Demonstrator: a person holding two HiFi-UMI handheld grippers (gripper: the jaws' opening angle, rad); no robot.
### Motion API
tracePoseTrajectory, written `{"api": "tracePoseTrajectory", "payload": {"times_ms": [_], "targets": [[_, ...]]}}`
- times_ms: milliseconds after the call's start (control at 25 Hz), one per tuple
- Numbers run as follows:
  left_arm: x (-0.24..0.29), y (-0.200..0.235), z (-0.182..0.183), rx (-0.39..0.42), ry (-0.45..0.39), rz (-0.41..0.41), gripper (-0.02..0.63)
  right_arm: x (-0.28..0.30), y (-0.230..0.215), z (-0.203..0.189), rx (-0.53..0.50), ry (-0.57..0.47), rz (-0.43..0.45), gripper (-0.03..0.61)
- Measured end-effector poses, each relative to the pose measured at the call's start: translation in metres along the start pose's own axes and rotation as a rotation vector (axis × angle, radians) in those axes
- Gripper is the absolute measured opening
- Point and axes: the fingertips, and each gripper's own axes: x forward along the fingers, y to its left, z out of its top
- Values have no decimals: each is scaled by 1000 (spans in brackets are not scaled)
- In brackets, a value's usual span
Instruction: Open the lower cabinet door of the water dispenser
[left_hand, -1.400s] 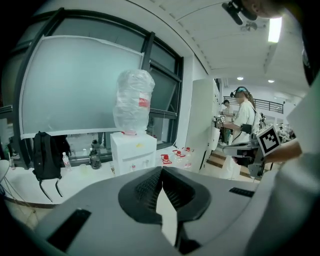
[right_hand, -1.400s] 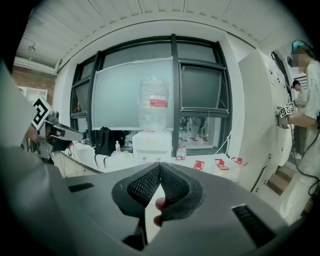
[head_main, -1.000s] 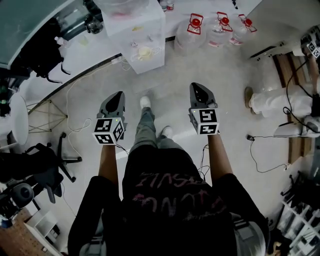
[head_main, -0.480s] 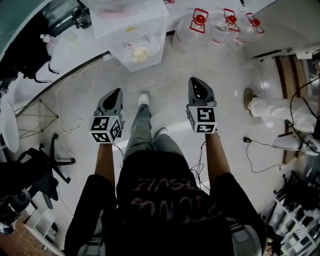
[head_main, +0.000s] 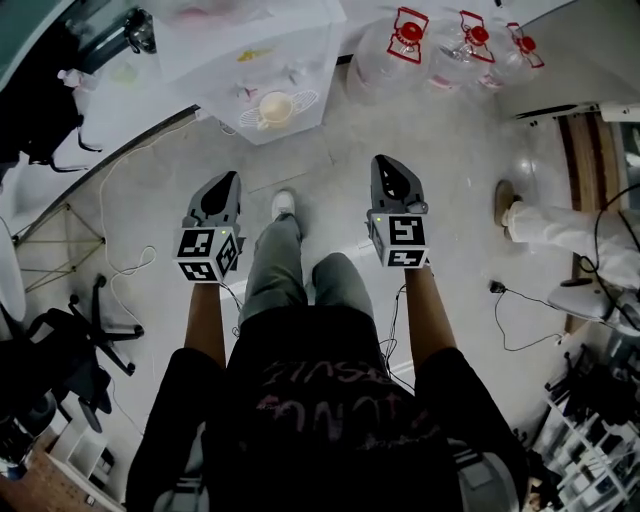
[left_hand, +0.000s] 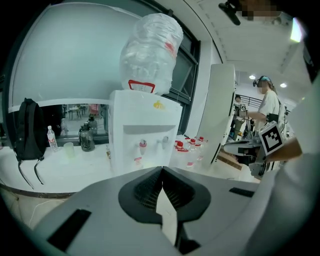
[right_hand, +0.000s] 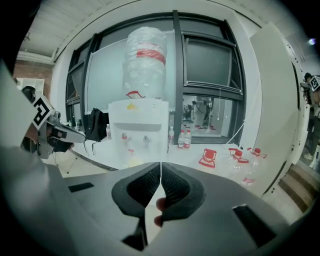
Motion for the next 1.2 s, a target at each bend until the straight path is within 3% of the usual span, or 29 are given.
{"api": "tracePoseTrajectory", "payload": {"times_ms": [1200], "targets": [[169, 115, -181, -12, -105, 104, 12, 198, 4, -201, -10, -37, 37, 18]]}}
